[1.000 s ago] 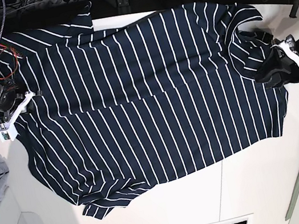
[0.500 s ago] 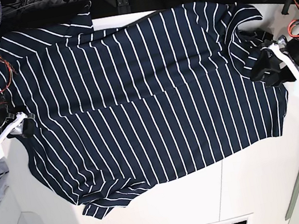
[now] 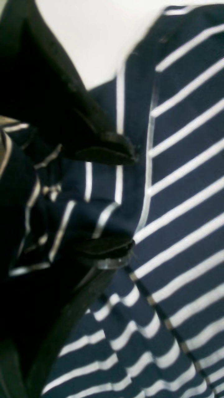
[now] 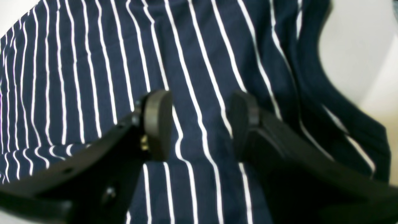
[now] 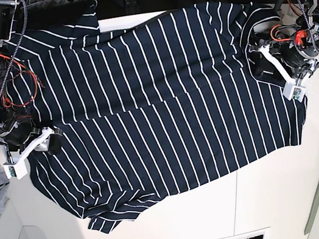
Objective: Layout the t-shirt on the table in an organized manner, then fold the t-shirt properly
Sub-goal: 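Grasp the folded-over sleeve fabric with the left gripper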
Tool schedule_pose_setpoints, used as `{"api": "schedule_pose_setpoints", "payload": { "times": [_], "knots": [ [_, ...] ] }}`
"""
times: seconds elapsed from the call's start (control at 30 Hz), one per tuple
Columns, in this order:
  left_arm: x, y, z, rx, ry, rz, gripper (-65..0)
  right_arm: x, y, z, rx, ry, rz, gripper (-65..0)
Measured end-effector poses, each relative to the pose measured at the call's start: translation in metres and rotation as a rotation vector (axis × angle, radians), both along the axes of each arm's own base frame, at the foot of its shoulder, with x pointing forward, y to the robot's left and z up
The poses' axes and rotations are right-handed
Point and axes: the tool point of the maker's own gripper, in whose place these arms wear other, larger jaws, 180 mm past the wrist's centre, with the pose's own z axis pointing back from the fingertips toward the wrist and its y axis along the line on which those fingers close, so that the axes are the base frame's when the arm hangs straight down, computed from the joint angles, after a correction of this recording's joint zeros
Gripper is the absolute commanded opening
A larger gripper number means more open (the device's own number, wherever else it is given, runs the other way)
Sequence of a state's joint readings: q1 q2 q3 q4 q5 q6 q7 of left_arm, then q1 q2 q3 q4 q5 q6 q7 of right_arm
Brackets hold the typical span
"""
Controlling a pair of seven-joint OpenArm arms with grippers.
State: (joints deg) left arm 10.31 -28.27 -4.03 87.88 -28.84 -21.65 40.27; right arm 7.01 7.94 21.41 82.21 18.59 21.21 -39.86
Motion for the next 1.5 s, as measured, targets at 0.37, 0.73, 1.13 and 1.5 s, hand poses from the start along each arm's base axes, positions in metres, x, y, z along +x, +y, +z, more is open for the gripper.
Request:
{"api": "schedule_pose_setpoints", "payload": {
  "times": [0.37,0.73,1.13,1.5],
  "knots": [
    [-0.007,-0.009,-0.001,-0.053,0.085,0.003,-26.6,-0.001,-0.001,-0.004,0.003,0.010,-0.003,-34.8],
    [0.008,-0.037,0.016,-0.096,0.036,-0.086,-26.6,-0.004,-0.001,-0.014,0.015,0.034,-0.008,-34.8],
    [0.005,-0.021,-0.013,0.293,0.055,-0.086,-33.6,-0.003,-0.001,-0.013,0.014,0.027,-0.010,-34.8],
    [0.001,0.023,-0.003,0.412,0.103,-0.087,-61.3,-0.004,-0.003,-0.014,-0.002,0.030,-0.009,-34.8]
  ]
}}
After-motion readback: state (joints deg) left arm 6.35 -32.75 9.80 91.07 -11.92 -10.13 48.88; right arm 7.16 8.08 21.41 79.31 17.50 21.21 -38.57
